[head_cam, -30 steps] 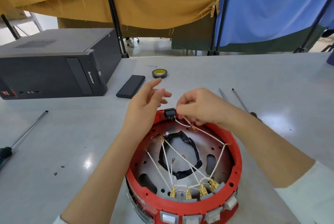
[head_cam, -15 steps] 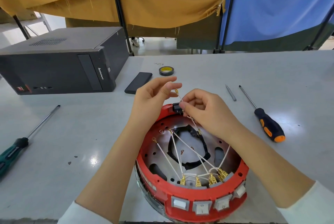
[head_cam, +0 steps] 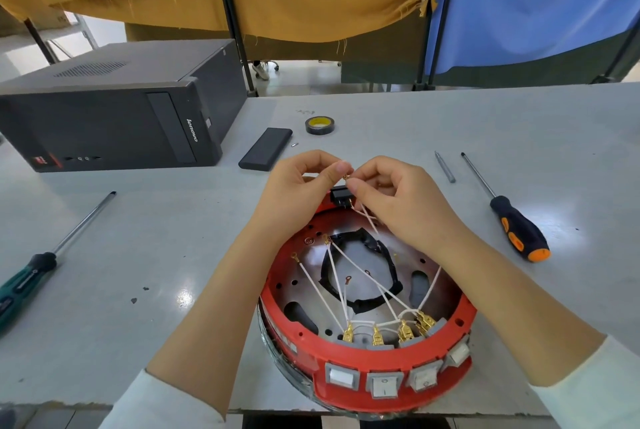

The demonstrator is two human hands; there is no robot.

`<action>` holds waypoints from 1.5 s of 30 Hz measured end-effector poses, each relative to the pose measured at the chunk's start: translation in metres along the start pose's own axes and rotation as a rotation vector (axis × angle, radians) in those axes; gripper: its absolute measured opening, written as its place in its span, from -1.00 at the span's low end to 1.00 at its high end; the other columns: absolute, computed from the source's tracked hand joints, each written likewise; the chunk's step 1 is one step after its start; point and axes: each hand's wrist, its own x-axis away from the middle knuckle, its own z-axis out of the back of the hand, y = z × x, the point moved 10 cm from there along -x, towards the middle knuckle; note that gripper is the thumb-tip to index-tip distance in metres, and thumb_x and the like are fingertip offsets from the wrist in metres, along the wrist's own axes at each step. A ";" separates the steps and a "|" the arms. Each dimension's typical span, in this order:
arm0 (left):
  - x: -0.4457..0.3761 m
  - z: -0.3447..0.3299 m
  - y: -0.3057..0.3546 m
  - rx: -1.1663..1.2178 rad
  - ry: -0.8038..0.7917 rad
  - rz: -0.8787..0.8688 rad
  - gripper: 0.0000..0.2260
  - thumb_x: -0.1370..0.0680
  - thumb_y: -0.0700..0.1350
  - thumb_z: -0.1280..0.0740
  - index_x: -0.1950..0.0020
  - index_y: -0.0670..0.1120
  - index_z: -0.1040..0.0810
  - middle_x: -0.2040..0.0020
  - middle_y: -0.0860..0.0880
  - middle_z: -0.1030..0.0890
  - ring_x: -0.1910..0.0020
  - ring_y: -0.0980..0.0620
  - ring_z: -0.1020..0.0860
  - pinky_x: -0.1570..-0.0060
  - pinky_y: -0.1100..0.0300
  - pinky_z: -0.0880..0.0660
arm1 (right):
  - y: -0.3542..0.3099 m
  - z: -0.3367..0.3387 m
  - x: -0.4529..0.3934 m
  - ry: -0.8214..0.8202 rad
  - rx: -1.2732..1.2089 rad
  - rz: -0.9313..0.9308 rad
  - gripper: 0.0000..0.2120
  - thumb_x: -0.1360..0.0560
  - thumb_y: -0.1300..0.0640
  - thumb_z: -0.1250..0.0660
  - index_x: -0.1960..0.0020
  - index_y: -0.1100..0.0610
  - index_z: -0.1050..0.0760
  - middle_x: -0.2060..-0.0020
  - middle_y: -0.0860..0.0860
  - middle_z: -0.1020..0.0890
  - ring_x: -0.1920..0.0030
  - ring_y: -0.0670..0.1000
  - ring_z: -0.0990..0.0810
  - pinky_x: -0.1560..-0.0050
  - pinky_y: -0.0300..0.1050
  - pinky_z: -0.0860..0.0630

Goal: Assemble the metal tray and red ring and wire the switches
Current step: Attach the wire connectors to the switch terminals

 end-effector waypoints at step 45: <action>-0.007 -0.008 -0.023 -0.491 -0.050 0.115 -0.83 -0.61 -0.11 -0.22 -0.02 0.03 -0.62 0.01 0.05 -0.64 0.02 0.04 -0.54 0.05 0.17 -0.46 | 0.006 -0.030 -0.005 -0.015 0.727 0.031 -0.92 -0.42 0.17 -0.29 0.19 0.19 -0.49 0.30 0.08 -0.57 0.26 0.11 -0.52 0.26 0.00 -0.49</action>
